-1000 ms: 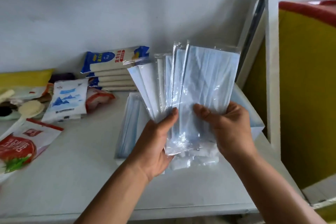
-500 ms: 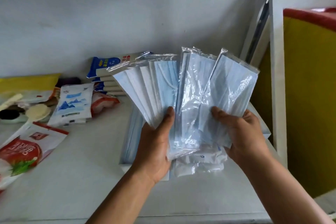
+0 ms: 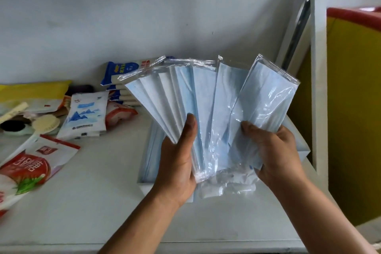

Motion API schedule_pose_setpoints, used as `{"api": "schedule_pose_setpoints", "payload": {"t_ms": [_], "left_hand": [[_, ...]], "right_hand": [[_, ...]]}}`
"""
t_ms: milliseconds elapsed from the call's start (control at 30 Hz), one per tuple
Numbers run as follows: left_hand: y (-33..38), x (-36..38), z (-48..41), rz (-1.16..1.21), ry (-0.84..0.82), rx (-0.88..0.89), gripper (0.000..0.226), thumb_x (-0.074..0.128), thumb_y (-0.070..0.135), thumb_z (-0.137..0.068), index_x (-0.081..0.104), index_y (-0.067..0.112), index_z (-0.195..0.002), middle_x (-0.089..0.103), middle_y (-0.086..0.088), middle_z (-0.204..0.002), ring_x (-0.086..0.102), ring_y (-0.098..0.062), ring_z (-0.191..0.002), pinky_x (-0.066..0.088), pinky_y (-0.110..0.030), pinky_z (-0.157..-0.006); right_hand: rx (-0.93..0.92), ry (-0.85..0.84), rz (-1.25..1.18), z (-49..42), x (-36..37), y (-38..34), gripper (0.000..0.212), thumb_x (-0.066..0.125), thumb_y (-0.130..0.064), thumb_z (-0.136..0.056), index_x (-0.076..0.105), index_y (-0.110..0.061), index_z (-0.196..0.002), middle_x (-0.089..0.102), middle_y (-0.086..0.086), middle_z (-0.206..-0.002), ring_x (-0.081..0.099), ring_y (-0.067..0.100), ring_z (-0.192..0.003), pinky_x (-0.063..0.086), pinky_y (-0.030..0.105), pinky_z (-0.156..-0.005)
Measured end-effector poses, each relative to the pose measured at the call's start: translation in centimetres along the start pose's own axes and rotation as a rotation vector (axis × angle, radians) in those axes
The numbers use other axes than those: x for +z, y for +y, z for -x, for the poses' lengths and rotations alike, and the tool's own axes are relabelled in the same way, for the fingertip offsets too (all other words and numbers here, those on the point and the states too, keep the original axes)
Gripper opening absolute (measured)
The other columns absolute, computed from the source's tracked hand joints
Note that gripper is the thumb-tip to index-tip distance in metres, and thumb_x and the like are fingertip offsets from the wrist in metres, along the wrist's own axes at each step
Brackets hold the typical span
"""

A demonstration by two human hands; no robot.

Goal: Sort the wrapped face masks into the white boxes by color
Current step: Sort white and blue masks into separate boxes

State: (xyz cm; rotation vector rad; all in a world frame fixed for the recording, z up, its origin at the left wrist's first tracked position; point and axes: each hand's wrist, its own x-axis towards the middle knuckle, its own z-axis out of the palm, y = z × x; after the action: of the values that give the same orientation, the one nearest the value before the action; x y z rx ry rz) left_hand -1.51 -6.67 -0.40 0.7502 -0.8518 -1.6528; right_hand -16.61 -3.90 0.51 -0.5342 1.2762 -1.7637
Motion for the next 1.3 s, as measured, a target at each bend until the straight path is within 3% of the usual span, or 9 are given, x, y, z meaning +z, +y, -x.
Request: {"api": "schedule_pose_setpoints", "payload": {"t_ms": [133, 200, 333, 433, 667, 833, 1000, 1233, 1300], "left_hand": [[-0.2, 0.4, 0.1, 0.042, 0.061, 0.042, 0.03, 0.074, 0.01, -0.083, 0.07, 0.009, -0.113, 0.077, -0.006, -0.102, 0.073, -0.019, -0.099, 0.06, -0.032, -0.077], [-0.3, 0.4, 0.0, 0.032, 0.112, 0.065, 0.026, 0.064, 0.003, -0.087, 0.069, 0.009, -0.112, 0.077, -0.005, -0.099, 0.073, -0.02, -0.096, 0.06, -0.035, -0.08], [0.0, 0.0, -0.3, -0.007, 0.228, 0.133, 0.031, 0.074, 0.005, -0.083, 0.069, 0.006, -0.113, 0.075, -0.006, -0.101, 0.069, -0.025, -0.106, 0.05, -0.049, -0.102], [0.0, -0.1, -0.5, -0.004, 0.244, 0.145, 0.034, 0.073, 0.004, -0.083, 0.068, 0.004, -0.117, 0.074, -0.009, -0.108, 0.067, -0.027, -0.112, 0.047, -0.051, -0.106], [-0.2, -0.1, -0.4, -0.061, 0.088, 0.061, 0.032, 0.072, 0.004, -0.081, 0.07, 0.005, -0.112, 0.077, -0.007, -0.1, 0.073, -0.019, -0.096, 0.058, -0.031, -0.08], [0.2, -0.3, -0.5, -0.059, 0.108, 0.032, 0.038, 0.074, 0.023, -0.085, 0.067, 0.014, -0.122, 0.074, -0.003, -0.116, 0.067, -0.017, -0.114, 0.049, -0.041, -0.101], [-0.1, -0.1, -0.5, -0.127, 0.164, 0.153, 0.03, 0.074, 0.0, -0.079, 0.071, 0.006, -0.108, 0.078, 0.002, -0.091, 0.073, -0.003, -0.086, 0.053, -0.013, -0.072], [-0.3, 0.1, -0.6, -0.038, 0.189, 0.161, 0.02, 0.072, 0.006, -0.086, 0.072, 0.009, -0.106, 0.078, 0.002, -0.094, 0.072, -0.007, -0.094, 0.055, -0.018, -0.078], [-0.4, -0.2, -0.8, -0.056, 0.207, 0.167, 0.018, 0.078, 0.012, -0.081, 0.075, 0.013, -0.1, 0.078, 0.0, -0.096, 0.072, -0.012, -0.098, 0.055, -0.03, -0.089]], "right_hand": [[-0.062, 0.039, 0.026, 0.1, 0.3, 0.1, 0.016, 0.069, 0.001, -0.087, 0.069, -0.012, -0.096, 0.079, 0.0, -0.083, 0.076, 0.022, -0.079, 0.06, 0.045, -0.08], [-0.066, 0.051, 0.018, 0.0, 0.3, -0.1, 0.016, 0.07, 0.001, -0.086, 0.068, -0.012, -0.095, 0.078, -0.002, -0.08, 0.076, 0.02, -0.076, 0.06, 0.043, -0.078], [-0.065, 0.101, 0.02, -0.5, -0.4, -0.8, 0.018, 0.072, 0.002, -0.081, 0.068, -0.013, -0.091, 0.077, -0.001, -0.074, 0.075, 0.025, -0.075, 0.06, 0.041, -0.073], [-0.1, 0.078, 0.096, -0.5, -0.9, -1.4, 0.02, 0.072, 0.005, -0.078, 0.069, -0.012, -0.089, 0.076, 0.0, -0.072, 0.074, 0.029, -0.076, 0.06, 0.042, -0.074], [0.057, -0.148, 0.187, 0.0, -0.2, -0.8, 0.04, 0.083, -0.011, -0.058, 0.072, -0.001, -0.095, 0.077, 0.015, -0.087, 0.074, 0.035, -0.08, 0.06, 0.049, -0.079], [0.041, -0.046, 0.095, -1.1, -1.2, -1.3, 0.018, 0.075, 0.005, -0.075, 0.071, 0.003, -0.092, 0.068, 0.022, -0.085, 0.067, 0.037, -0.077, 0.056, 0.051, -0.08], [0.064, -0.223, 0.114, -1.0, -1.6, -1.4, 0.044, 0.076, -0.002, -0.067, 0.068, 0.007, -0.109, 0.073, 0.024, -0.097, 0.071, 0.039, -0.085, 0.057, 0.047, -0.081], [0.055, -0.183, 0.066, -1.0, -1.4, -1.0, 0.042, 0.075, 0.002, -0.058, 0.069, 0.007, -0.099, 0.074, 0.021, -0.087, 0.074, 0.035, -0.076, 0.062, 0.045, -0.071], [0.054, -0.157, 0.044, -1.1, -1.3, -1.0, 0.039, 0.075, 0.004, -0.056, 0.07, 0.006, -0.094, 0.074, 0.019, -0.082, 0.073, 0.032, -0.07, 0.062, 0.041, -0.067]]}}
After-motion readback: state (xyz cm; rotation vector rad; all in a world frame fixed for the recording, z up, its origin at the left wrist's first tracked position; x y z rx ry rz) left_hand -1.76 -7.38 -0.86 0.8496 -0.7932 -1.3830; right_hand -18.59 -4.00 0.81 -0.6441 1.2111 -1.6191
